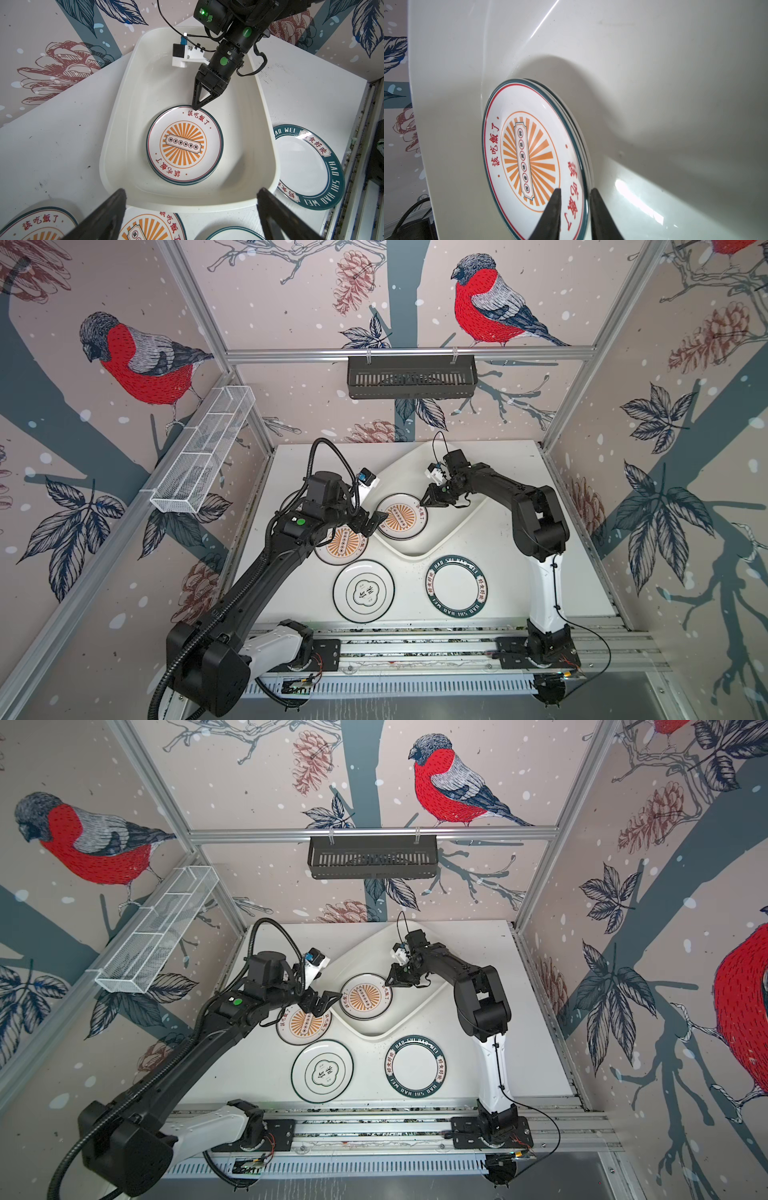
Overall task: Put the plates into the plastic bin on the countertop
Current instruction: 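Open the right gripper and move it toward the green-rim plate nearest the robot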
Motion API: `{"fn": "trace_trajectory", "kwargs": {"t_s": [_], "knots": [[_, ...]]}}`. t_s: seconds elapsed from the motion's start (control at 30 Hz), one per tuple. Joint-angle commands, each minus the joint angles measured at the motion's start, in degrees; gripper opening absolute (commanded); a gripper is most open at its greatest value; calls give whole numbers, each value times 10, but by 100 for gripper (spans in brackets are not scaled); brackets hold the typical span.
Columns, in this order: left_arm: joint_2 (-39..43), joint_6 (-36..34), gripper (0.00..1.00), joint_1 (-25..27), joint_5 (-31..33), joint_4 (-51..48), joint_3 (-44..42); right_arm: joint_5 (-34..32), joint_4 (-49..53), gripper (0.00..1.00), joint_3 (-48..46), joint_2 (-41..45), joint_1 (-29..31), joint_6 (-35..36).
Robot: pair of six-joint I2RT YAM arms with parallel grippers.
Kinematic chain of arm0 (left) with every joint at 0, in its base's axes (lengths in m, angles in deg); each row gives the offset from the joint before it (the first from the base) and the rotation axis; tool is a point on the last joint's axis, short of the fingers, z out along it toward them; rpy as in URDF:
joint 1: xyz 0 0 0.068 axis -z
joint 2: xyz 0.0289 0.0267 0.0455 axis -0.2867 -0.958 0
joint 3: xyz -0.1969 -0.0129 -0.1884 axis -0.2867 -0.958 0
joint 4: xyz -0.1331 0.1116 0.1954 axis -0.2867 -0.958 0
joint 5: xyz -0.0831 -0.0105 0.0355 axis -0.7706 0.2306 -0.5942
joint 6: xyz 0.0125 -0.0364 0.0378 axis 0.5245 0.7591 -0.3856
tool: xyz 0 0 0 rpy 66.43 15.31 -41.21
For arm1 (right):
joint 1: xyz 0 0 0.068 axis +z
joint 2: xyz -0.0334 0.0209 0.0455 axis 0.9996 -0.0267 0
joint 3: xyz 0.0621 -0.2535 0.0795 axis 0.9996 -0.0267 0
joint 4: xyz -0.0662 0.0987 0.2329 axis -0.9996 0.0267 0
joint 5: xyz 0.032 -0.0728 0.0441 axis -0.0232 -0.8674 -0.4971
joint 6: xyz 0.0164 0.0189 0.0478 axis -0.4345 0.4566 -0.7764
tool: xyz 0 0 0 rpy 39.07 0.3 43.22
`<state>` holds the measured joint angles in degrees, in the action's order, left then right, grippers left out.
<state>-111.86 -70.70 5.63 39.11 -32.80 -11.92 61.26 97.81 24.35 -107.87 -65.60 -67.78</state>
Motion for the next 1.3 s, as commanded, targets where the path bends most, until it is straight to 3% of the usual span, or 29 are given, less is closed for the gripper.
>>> {"fn": "trace_trajectory", "kwargs": {"t_s": [0.0,0.33,0.53,0.77,0.93,1.13,1.27], "knots": [[3,-4,97,0,-3,15,-1,-32,19,27,9,-2,3,-3],[2,-8,97,0,-2,12,5,-102,-43,30,-37,102,-15,-42],[-2,-13,97,0,-2,11,13,-153,-96,33,-156,262,-21,-74],[-12,-20,97,0,-19,0,27,-152,-116,38,-341,471,-7,-114],[-23,-19,97,0,-23,3,36,-98,-101,40,-456,594,34,-140],[-31,-5,97,1,-36,8,44,-73,-105,46,-541,653,127,-198],[-31,-1,97,0,-39,8,44,-113,-108,46,-578,658,173,-249]]}}
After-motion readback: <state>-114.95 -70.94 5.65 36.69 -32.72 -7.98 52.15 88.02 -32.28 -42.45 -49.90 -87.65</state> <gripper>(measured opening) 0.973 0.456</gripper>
